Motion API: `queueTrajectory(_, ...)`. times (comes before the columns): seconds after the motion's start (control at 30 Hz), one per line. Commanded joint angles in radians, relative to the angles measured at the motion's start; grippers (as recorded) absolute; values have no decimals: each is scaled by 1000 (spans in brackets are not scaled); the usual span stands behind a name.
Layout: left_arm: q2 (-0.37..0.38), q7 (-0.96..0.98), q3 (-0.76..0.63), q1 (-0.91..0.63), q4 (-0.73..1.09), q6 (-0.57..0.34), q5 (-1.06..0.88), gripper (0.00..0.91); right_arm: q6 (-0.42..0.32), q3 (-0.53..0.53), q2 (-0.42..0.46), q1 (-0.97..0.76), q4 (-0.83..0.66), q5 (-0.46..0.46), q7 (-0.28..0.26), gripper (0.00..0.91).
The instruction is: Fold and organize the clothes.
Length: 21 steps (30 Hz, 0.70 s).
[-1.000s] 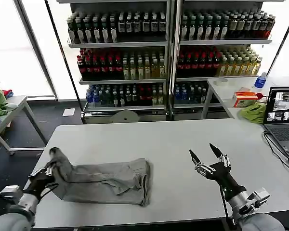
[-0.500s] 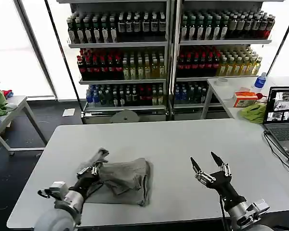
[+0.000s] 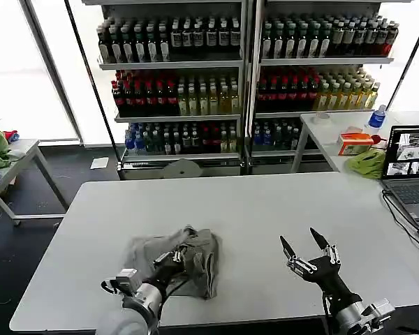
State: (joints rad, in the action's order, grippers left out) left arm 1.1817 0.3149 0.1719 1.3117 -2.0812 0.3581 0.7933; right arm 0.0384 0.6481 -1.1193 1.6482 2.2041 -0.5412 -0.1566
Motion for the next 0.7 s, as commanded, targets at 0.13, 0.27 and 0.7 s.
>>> queueTrajectory(0.13,59,-3,-65,-44,66,33,-41,907,-3,15,23,17,3,-4,-1,907)
queueTrajectory(0.27,44,-33,-45,-23,5,53,-39,907,-3,18,28,13,-2,-8,1,907)
queueTrajectory(0.7,8,-164,356,104,-191,113,-44,907,2,8,51,-36,-27,-31,7,907)
